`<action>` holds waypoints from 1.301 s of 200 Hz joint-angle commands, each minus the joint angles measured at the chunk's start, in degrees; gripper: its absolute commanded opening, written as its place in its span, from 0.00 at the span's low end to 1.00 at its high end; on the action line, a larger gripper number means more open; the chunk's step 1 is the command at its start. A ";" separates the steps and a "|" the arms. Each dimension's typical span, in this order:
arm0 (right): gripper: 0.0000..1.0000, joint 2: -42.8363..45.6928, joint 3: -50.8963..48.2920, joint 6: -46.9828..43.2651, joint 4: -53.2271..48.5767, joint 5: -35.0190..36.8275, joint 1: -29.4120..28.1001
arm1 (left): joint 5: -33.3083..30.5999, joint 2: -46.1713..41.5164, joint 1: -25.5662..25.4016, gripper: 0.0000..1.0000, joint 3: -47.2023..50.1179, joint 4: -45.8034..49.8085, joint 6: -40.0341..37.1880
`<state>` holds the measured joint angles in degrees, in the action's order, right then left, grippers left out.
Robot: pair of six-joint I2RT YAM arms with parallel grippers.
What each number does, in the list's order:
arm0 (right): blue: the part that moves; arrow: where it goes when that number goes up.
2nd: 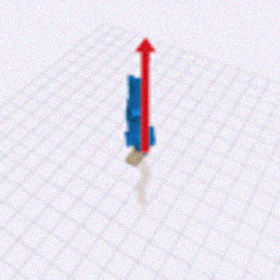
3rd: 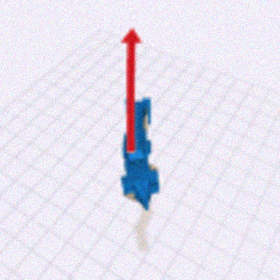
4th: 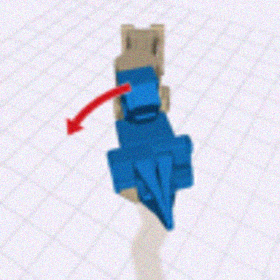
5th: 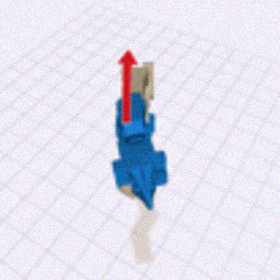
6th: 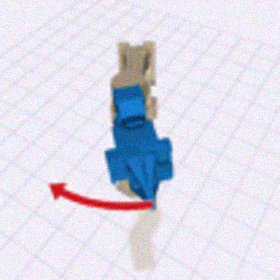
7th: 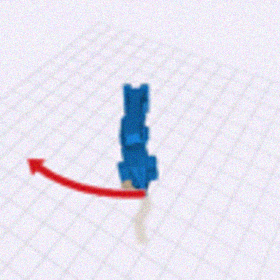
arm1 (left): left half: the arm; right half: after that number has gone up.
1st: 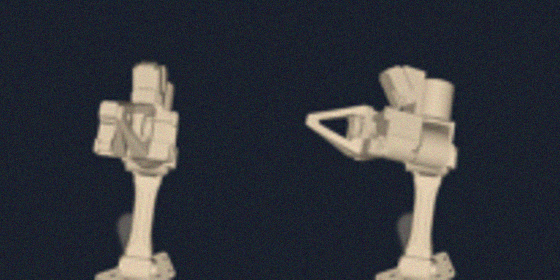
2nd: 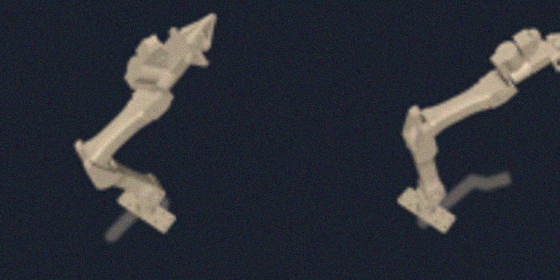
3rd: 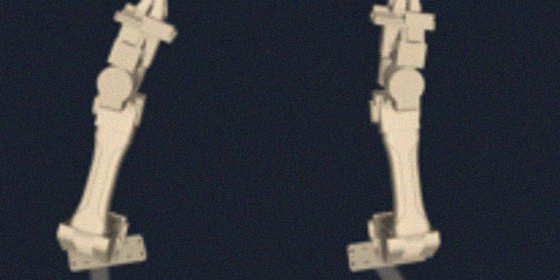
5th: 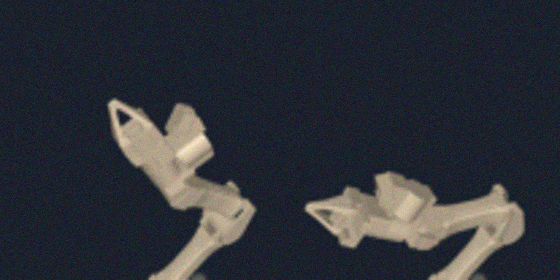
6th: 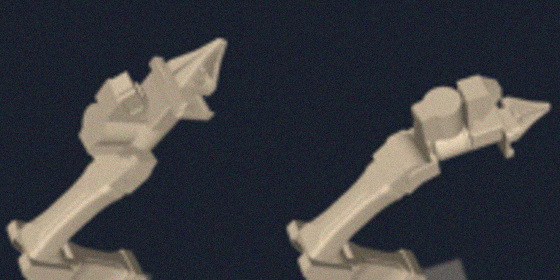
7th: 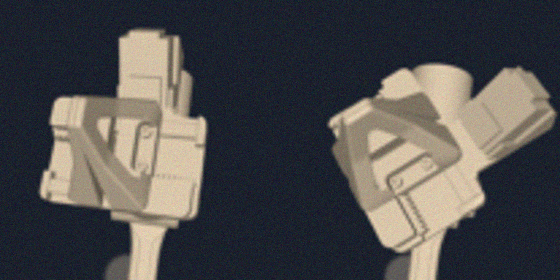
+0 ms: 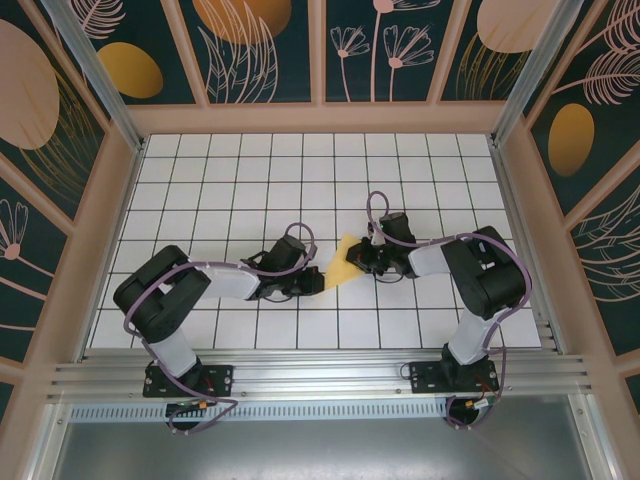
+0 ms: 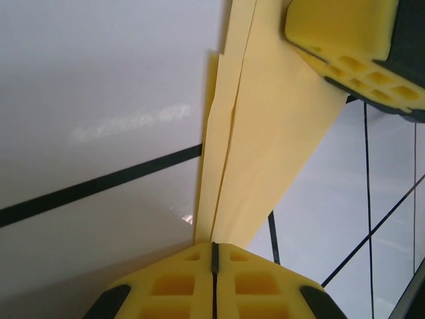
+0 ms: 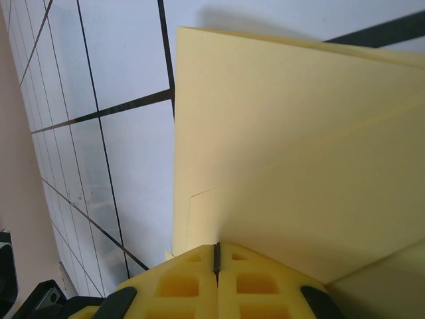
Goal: Fold a paper plane with a square sheet of paper (pick it up from the middle)
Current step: Fourth fold the wing at the center of the table.
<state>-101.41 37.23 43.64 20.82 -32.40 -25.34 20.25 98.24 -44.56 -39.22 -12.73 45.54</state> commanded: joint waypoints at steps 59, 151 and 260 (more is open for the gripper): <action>0.06 -4.16 -2.60 -0.84 -8.88 9.95 -0.57 | -2.63 -5.78 -0.10 0.10 -1.44 20.07 -3.88; 0.06 -3.19 -2.55 -0.92 -8.43 9.98 -0.79 | -2.81 -1.80 -0.01 0.12 -11.81 11.23 0.38; 0.06 -5.48 -2.18 -2.64 -8.40 9.84 -0.80 | -3.42 9.14 -0.09 0.12 -7.45 3.65 4.55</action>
<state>-101.45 37.26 43.81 21.28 -31.11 -25.93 18.17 105.14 -44.45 -49.78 -7.57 48.34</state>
